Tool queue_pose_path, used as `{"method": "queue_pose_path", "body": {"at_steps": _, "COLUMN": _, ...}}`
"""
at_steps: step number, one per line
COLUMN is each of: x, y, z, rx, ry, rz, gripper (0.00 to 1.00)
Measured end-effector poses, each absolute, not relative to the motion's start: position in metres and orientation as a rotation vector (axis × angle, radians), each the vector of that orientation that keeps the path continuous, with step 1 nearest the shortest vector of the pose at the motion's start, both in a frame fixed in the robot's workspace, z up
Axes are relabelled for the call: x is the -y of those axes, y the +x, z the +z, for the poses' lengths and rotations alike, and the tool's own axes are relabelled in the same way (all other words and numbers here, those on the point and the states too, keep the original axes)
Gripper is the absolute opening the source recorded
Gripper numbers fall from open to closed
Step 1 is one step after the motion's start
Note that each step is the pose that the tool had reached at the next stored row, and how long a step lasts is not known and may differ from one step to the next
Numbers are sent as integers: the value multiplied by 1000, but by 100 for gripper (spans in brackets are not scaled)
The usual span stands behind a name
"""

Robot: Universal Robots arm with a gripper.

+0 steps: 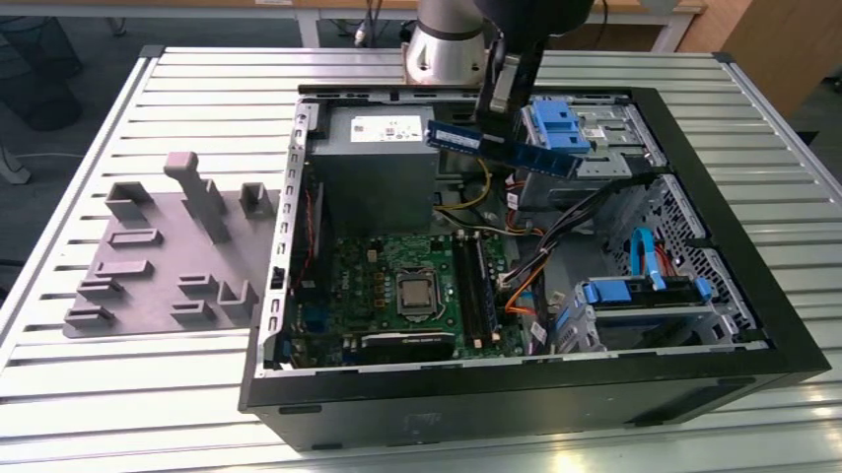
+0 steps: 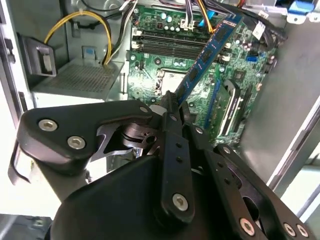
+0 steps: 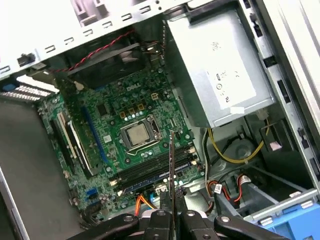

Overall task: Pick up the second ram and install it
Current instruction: 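Insert the second ram into the second slot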

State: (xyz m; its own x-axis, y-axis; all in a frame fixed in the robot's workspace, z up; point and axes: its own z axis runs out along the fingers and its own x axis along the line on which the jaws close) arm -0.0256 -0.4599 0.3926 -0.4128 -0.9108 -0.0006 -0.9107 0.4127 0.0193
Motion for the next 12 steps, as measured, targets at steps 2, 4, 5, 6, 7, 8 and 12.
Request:
{"method": "queue_pose_path", "body": {"at_steps": 2, "x": 460, "y": -26, "z": 392, "rx": 2653, "ry": 1665, "rz": -26, "gripper": 14}}
{"method": "queue_pose_path", "body": {"at_steps": 4, "x": 460, "y": -26, "z": 392, "rx": 2672, "ry": 1634, "rz": -26, "gripper": 14}}
{"method": "queue_pose_path", "body": {"at_steps": 5, "x": 460, "y": -26, "z": 392, "rx": 2682, "ry": 1618, "rz": -26, "gripper": 14}}
{"method": "queue_pose_path", "body": {"at_steps": 6, "x": 460, "y": -26, "z": 392, "rx": 2691, "ry": 1603, "rz": -27, "gripper": 14}}
{"method": "queue_pose_path", "body": {"at_steps": 7, "x": 460, "y": -26, "z": 392, "rx": 2700, "ry": 1588, "rz": -27, "gripper": 14}}
{"method": "queue_pose_path", "body": {"at_steps": 8, "x": 460, "y": -26, "z": 391, "rx": 2709, "ry": 1573, "rz": -27, "gripper": 14}}
{"method": "queue_pose_path", "body": {"at_steps": 12, "x": 460, "y": -26, "z": 391, "rx": 2747, "ry": 1505, "rz": -27, "gripper": 14}}
